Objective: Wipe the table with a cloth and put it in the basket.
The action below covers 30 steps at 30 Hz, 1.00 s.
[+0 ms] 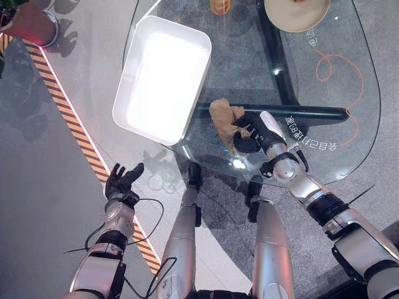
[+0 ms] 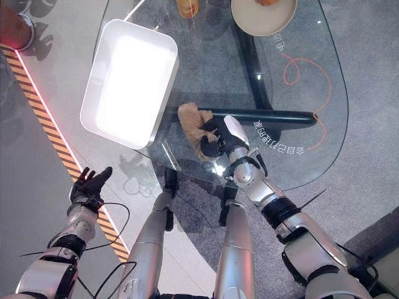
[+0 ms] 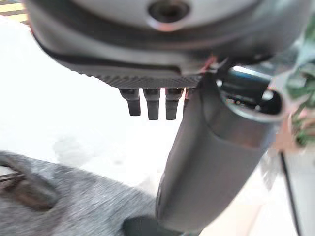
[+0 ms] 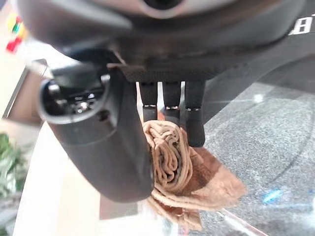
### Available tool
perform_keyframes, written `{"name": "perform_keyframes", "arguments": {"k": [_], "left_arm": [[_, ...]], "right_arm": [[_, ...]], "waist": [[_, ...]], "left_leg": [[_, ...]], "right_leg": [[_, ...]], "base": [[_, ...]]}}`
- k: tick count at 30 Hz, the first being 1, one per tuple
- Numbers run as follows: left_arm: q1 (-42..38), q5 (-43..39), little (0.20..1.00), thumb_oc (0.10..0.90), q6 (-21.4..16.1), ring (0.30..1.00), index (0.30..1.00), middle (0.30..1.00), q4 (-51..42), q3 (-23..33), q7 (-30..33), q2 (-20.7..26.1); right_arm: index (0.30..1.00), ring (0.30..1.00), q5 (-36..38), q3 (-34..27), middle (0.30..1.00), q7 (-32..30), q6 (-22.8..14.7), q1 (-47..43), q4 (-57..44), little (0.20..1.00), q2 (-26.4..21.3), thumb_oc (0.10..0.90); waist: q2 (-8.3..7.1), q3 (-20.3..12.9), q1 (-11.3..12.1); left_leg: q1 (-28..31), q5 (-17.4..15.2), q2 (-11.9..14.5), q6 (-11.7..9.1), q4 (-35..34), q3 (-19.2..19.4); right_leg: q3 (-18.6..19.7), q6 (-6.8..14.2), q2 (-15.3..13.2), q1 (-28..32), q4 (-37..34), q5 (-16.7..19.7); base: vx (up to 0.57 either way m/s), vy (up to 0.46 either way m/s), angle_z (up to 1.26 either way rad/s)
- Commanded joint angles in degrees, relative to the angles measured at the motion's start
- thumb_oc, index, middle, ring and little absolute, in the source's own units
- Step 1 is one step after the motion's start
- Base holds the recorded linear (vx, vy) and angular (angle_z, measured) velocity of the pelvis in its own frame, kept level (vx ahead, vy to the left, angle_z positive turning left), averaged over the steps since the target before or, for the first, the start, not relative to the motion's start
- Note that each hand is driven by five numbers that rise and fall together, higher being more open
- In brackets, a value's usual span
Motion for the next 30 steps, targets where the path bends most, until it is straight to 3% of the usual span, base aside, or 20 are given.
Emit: {"name": "perform_keyframes", "arguments": {"k": [1,5,13,17,22,30], "left_arm": [[-0.1,-3.8,0.900,0.800,-6.9,0.900,0.900,0.900,0.1,3.4,3.0,4.5],[-1.7,-8.5,0.900,0.800,-10.6,0.900,0.900,0.900,-2.6,5.3,2.5,6.4],[-2.6,-11.8,0.900,0.800,-15.3,0.900,0.900,0.900,-9.5,6.9,2.3,7.8],[-3.0,-13.3,0.900,0.800,-17.5,0.900,0.900,0.900,-15.6,6.9,-0.6,8.0],[-2.9,-13.9,0.900,0.800,-18.0,0.900,0.900,0.900,-20.8,7.1,-3.5,7.4],[-1.4,-9.6,0.900,0.800,-16.6,0.900,0.900,0.900,-33.5,5.9,-8.8,2.6]], "right_arm": [[0.300,0.300,3.6,-5.3,0.300,-5.7,-7.3,-2.1,-7.9,0.200,1.7,0.100],[0.300,0.300,4.8,-8.1,0.300,-8.6,-9.8,-1.6,-9.9,0.200,2.0,0.100],[0.300,0.300,3.1,-12.2,0.300,-8.9,-12.0,0.2,-15.9,0.200,2.7,0.100],[0.300,0.300,3.3,-14.5,0.300,-8.3,-13.2,1.4,-19.9,0.200,2.3,0.100],[0.300,0.300,2.8,-16.9,0.300,-7.5,-15.3,2.9,-22.1,0.200,2.6,0.100],[0.300,0.300,0.5,-20.6,0.300,-5.0,-16.2,4.2,-28.3,0.200,4.2,0.100]], "waist": [[-1.39,-1.3,0.2],[-1.23,-1.3,0.0],[-1.49,-1.3,-0.1],[-1.64,-1.3,-0.2],[-1.73,-1.3,-0.2],[-1.90,-1.3,0.3]], "left_leg": [[-0.3,-9.8,-3.2,2.6,8.9,3.4],[-0.5,-9.9,-3.0,2.6,9.0,3.4],[-0.9,-10.2,-2.9,2.8,8.9,3.6],[-1.2,-10.4,-2.8,2.9,9.0,3.9],[-1.1,-10.6,-2.8,3.0,9.1,3.9],[-1.1,-11.1,-2.9,3.3,9.0,3.9]], "right_leg": [[-1.7,0.5,2.2,1.7,-7.6,4.3],[-1.5,0.4,2.3,1.4,-7.2,4.0],[-1.8,0.5,2.2,1.3,-7.4,3.9],[-1.9,0.6,2.1,1.1,-7.4,3.8],[-2.0,0.8,2.0,1.2,-7.4,3.9],[-2.4,1.2,1.9,1.6,-8.3,4.3]], "base": [[0.00,0.000,0.00],[0.00,0.008,0.00],[0.00,0.000,0.00],[0.00,0.000,0.00],[0.00,0.000,0.00],[0.00,-0.017,0.00]]}}
